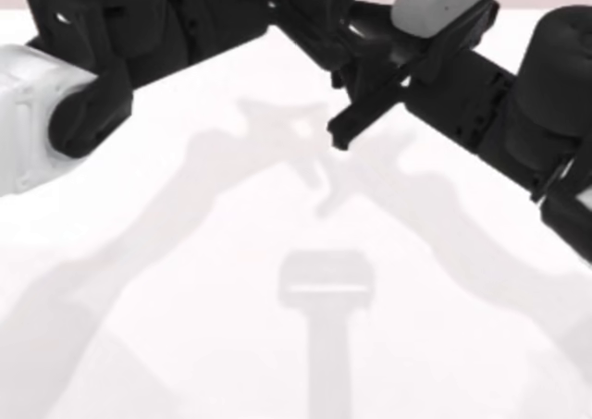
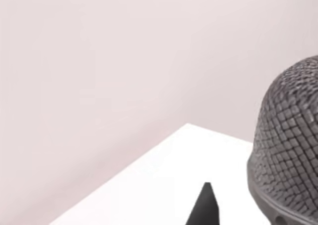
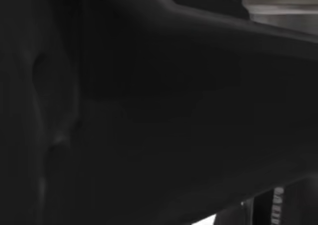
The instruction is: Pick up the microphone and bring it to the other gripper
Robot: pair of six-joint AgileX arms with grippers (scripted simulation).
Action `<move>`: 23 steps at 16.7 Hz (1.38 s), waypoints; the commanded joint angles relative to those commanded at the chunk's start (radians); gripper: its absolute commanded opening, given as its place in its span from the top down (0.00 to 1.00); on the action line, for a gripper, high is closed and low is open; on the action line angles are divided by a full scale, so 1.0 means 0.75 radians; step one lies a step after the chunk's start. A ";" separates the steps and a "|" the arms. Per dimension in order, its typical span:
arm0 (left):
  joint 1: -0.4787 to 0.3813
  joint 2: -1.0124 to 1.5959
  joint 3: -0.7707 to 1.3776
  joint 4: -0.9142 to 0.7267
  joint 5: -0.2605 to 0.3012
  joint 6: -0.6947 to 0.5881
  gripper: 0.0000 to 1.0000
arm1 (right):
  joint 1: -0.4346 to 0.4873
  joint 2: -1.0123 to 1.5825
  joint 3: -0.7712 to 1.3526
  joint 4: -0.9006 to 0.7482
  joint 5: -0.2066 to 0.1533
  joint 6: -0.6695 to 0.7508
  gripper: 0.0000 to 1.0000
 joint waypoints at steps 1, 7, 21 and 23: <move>0.000 0.000 0.000 0.000 0.000 0.000 0.83 | 0.000 0.000 0.000 0.000 0.000 0.000 1.00; 0.000 0.000 0.000 0.000 0.000 0.000 1.00 | 0.000 0.000 0.000 0.000 0.000 0.000 1.00; 0.000 0.000 0.000 0.000 0.000 0.000 1.00 | 0.000 0.000 0.000 0.000 0.000 0.000 0.32; 0.000 0.000 0.000 0.000 0.000 0.000 1.00 | 0.000 0.000 0.000 0.000 0.000 0.000 0.17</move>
